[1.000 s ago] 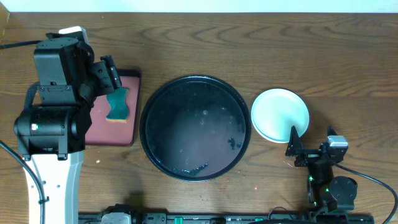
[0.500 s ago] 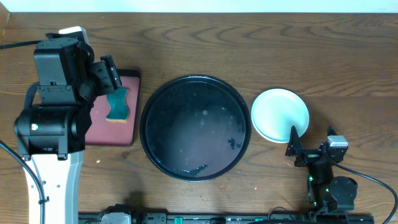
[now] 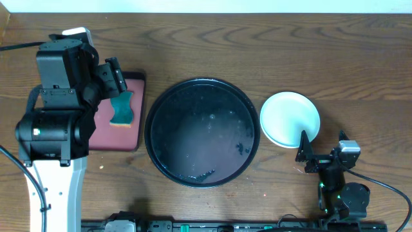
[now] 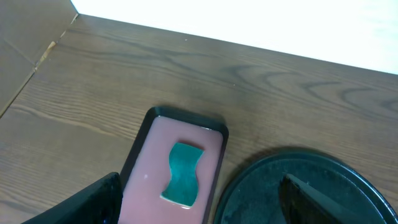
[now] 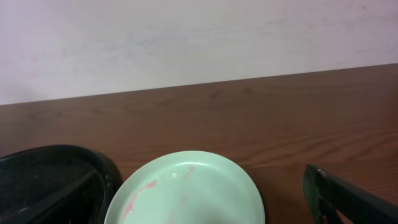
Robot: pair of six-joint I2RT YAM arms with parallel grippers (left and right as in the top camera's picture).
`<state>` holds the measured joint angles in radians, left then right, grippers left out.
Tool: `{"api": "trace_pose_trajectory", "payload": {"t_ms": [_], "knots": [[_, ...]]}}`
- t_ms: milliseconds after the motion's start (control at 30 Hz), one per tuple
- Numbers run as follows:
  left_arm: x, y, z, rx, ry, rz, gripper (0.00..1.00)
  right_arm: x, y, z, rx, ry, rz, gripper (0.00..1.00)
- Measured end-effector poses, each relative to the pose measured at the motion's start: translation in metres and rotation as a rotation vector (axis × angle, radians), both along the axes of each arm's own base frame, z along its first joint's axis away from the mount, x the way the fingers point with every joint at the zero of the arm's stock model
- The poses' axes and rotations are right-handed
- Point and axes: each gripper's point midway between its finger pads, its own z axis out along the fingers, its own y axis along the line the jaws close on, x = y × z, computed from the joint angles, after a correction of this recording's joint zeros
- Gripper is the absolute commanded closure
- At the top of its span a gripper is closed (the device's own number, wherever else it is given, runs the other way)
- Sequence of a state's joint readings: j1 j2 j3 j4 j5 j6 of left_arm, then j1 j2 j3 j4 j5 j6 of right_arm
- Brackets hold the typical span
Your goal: Clean dirty plates on tray and stack at the side
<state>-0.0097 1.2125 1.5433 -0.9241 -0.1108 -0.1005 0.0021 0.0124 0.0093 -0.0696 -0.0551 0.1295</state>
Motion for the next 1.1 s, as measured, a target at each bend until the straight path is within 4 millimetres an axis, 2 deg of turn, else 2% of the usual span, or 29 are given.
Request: {"api": "trace_pose_trajectory", "payload": {"t_ms": [100,233,367,433,633,833,1100], "knots": [[-0.006,0.0,0.002,0.0,-0.013,0.0,0.2,0.0,0.0,0.0,0.0,0.0,0.0,0.01],[-0.03,0.0,-0.002,0.0,-0.032,0.0,0.2,0.0,0.0,0.0,0.0,0.0,0.0,0.01],[-0.06,0.001,-0.028,0.0,-0.028,0.0,0.2,0.0,0.0,0.0,0.0,-0.001,0.0,0.01],[-0.069,0.001,-0.042,0.0,-0.043,0.001,0.2,0.0,0.0,0.0,0.0,-0.001,0.0,0.01],[-0.071,0.001,-0.071,-0.002,-0.236,0.001,0.2,0.0,0.0,0.0,0.0,-0.001,0.001,0.01],[-0.072,0.001,-0.085,-0.003,-0.532,-0.002,0.19,0.0,0.0,0.0,0.0,-0.001,0.001,0.01],[-0.084,-0.004,-0.142,0.093,-0.622,-0.066,0.19,0.0,0.0,0.0,0.0,-0.001,0.001,0.01]]}}
